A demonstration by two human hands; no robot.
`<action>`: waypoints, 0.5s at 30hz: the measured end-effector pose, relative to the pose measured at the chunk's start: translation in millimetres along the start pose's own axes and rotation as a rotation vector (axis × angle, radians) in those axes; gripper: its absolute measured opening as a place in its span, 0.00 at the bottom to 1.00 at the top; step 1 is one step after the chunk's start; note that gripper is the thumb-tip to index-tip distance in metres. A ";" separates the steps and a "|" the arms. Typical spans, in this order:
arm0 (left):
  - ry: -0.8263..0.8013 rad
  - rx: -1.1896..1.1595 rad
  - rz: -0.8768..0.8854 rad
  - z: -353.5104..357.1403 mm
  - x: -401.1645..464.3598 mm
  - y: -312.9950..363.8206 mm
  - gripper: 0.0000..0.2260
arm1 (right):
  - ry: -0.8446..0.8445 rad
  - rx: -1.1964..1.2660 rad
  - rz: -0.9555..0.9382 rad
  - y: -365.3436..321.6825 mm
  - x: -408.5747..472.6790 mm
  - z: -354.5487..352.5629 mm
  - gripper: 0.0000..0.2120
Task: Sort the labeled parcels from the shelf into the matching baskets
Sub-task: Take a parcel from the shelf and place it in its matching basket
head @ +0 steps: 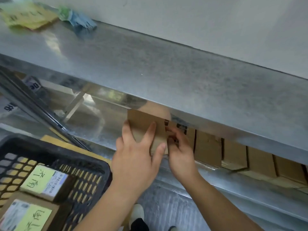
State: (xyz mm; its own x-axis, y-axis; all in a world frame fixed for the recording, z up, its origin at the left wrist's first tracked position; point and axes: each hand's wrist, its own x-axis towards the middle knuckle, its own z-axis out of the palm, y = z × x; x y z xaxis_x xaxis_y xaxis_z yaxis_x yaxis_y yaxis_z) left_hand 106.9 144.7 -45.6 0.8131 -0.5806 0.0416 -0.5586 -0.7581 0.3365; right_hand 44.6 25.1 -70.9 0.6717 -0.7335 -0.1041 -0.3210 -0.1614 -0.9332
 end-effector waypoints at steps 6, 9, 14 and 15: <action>0.044 0.149 -0.131 -10.4 -53.7 26.4 0.34 | -0.271 0.436 0.222 10.8 -37.7 -21.6 0.18; 0.089 0.195 -0.197 -13.4 -87.9 47.0 0.33 | -0.383 0.467 0.218 15.9 -64.1 -41.0 0.16; 0.139 0.239 -0.250 -15.9 -144.4 78.9 0.23 | -0.463 0.543 0.246 34.6 -103.5 -64.1 0.26; 0.145 0.216 -0.248 -18.2 -155.3 84.5 0.22 | -0.466 0.578 0.266 37.0 -111.9 -67.4 0.27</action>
State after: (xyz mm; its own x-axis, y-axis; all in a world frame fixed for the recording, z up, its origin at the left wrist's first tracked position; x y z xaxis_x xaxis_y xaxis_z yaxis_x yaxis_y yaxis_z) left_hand -63.6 176.2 -6.5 0.9344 -0.3347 0.1219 -0.3505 -0.9249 0.1474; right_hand -87.5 56.7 -70.6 0.8727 -0.3264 -0.3632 -0.1982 0.4432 -0.8743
